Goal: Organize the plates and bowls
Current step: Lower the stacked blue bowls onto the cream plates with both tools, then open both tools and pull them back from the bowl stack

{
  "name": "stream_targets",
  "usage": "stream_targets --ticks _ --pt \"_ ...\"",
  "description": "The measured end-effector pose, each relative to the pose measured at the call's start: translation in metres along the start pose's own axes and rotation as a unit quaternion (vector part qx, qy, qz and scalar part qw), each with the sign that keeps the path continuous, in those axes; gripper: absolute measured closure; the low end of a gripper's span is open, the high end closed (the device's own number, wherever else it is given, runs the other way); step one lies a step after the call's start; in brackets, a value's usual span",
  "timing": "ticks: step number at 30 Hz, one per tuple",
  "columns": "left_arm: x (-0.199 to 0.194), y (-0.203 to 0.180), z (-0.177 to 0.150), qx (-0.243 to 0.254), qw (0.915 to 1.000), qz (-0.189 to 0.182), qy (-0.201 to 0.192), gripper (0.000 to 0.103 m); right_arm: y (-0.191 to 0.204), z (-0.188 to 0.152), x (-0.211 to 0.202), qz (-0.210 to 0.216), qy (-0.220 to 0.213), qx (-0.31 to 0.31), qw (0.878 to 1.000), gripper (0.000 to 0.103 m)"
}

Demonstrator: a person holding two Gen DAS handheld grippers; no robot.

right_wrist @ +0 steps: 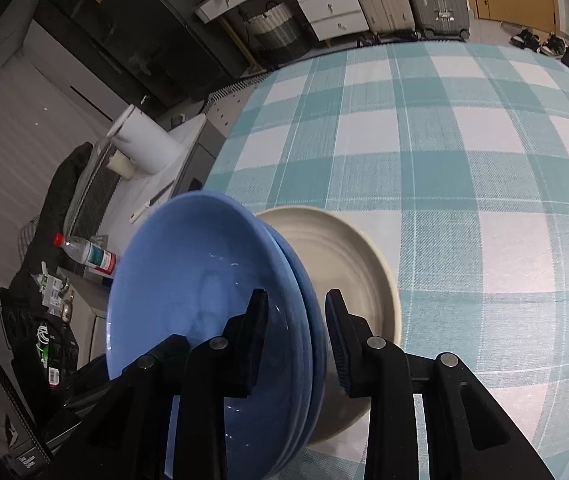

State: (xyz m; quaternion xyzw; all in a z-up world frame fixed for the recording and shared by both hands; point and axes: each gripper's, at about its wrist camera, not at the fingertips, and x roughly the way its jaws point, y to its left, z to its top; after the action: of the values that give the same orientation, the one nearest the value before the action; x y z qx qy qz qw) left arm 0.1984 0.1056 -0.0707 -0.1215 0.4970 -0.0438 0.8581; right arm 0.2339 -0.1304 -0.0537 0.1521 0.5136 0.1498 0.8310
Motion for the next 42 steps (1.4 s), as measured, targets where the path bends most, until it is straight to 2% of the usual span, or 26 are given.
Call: stream_targets --ticks 2,13,15,17,21,23,27,29,33,34,36,37,39,42 --pt "-0.01 0.001 -0.001 0.005 0.9998 0.013 -0.016 0.048 0.0 0.0 -0.006 0.005 -0.004 -0.004 1.0 0.073" --pt "-0.054 -0.01 -0.014 0.029 0.9945 0.037 -0.094 0.046 -0.003 -0.013 -0.073 0.015 -0.123 -0.031 0.992 0.072" --pt "-0.061 -0.018 -0.018 0.042 0.9921 0.04 -0.111 0.046 0.001 -0.02 -0.086 0.021 -0.145 -0.049 0.988 0.066" --pt "-0.068 -0.024 -0.022 0.051 0.9905 0.04 -0.122 0.045 0.005 -0.026 -0.097 0.026 -0.165 -0.063 0.984 0.054" --pt "-0.079 -0.042 -0.032 0.077 0.9858 0.039 -0.144 0.045 0.015 -0.045 -0.121 0.018 -0.205 -0.109 0.973 0.049" --pt "-0.084 -0.049 -0.036 0.085 0.9842 0.033 -0.152 0.044 0.017 -0.054 -0.129 0.015 -0.215 -0.122 0.969 0.039" --pt "-0.093 -0.063 -0.043 0.096 0.981 0.023 -0.167 0.041 0.013 -0.072 -0.147 0.014 -0.244 -0.129 0.961 0.031" --pt "-0.097 -0.068 -0.048 0.097 0.9803 0.015 -0.172 0.04 0.011 -0.081 -0.155 0.009 -0.259 -0.137 0.956 0.024" --pt "-0.103 -0.077 -0.055 0.103 0.9781 0.019 -0.18 0.039 0.003 -0.1 -0.169 0.007 -0.294 -0.143 0.945 0.019" --pt "-0.105 -0.079 -0.057 0.103 0.9771 0.022 -0.185 0.035 0.003 -0.103 -0.171 0.008 -0.295 -0.146 0.944 0.018" --pt "-0.11 -0.082 -0.06 0.101 0.9744 0.027 -0.199 0.019 0.002 -0.109 -0.174 0.005 -0.298 -0.152 0.942 0.016" --pt "-0.113 -0.083 -0.063 0.096 0.9721 0.03 -0.212 0.016 0.002 -0.113 -0.175 0.004 -0.301 -0.156 0.941 0.014" --pt "-0.119 -0.084 -0.068 0.096 0.9686 0.027 -0.228 0.016 0.003 -0.121 -0.178 -0.001 -0.308 -0.163 0.937 0.014" --pt "-0.121 -0.086 -0.073 0.094 0.9677 0.033 -0.232 0.015 0.004 -0.13 -0.181 0.001 -0.312 -0.172 0.934 0.012"
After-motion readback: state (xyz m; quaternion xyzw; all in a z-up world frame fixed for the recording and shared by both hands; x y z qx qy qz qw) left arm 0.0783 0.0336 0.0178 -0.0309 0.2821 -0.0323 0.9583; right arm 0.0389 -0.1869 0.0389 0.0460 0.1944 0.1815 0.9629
